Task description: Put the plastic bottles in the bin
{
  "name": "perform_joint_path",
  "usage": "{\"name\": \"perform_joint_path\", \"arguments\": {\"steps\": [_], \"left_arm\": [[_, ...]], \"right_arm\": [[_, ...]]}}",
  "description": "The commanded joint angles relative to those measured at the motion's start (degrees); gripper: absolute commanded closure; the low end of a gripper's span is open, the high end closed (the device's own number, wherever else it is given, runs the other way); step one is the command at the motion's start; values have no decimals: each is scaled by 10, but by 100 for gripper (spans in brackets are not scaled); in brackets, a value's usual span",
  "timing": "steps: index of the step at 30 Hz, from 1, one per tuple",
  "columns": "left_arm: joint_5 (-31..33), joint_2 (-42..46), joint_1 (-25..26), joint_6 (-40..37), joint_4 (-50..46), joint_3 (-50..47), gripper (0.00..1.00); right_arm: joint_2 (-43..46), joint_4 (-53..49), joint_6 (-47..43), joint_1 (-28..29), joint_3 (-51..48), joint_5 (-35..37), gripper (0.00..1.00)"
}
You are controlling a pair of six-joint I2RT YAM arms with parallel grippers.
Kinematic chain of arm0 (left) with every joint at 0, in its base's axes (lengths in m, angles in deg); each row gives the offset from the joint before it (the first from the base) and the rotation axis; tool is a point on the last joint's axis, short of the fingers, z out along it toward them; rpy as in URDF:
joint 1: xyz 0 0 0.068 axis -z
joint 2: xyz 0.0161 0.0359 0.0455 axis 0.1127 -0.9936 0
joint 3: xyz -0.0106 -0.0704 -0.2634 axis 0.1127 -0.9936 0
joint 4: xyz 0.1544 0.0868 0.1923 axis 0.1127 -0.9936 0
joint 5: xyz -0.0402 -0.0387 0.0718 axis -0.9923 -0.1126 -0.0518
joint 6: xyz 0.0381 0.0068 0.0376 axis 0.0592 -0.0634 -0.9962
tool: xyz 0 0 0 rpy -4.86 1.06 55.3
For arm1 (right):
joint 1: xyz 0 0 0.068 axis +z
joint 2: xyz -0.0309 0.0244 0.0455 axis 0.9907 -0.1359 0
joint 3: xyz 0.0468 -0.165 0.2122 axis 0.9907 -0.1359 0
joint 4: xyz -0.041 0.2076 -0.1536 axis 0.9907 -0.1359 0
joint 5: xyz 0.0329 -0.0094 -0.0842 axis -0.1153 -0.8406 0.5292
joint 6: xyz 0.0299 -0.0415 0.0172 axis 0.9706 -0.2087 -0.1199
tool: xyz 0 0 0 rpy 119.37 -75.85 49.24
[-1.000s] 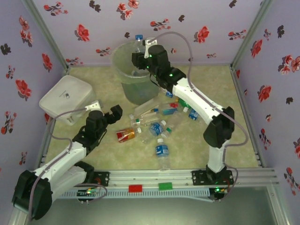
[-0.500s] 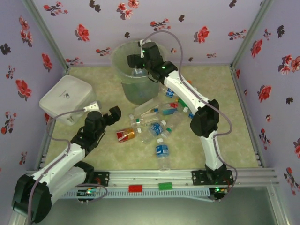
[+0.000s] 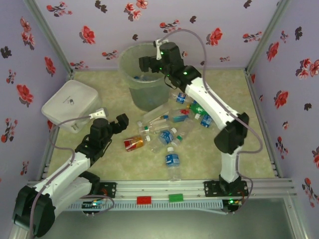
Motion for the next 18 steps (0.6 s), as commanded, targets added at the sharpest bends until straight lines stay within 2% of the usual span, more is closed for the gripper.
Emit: {"name": "perform_joint_path", "arguments": {"steps": [1, 10, 16, 18], "left_arm": [[-10, -5, -6, -11, 1, 10, 0], [-87, -51, -3, -19, 74, 21, 0], [-177, -118, 3, -44, 92, 70, 0], [-190, -138, 8, -45, 88, 86, 0]], "right_arm": [[93, 38, 3, 6, -100, 14, 0], [318, 43, 95, 32, -421, 57, 0], [383, 48, 225, 88, -577, 75, 0], [392, 52, 264, 118, -616, 91, 0]]}}
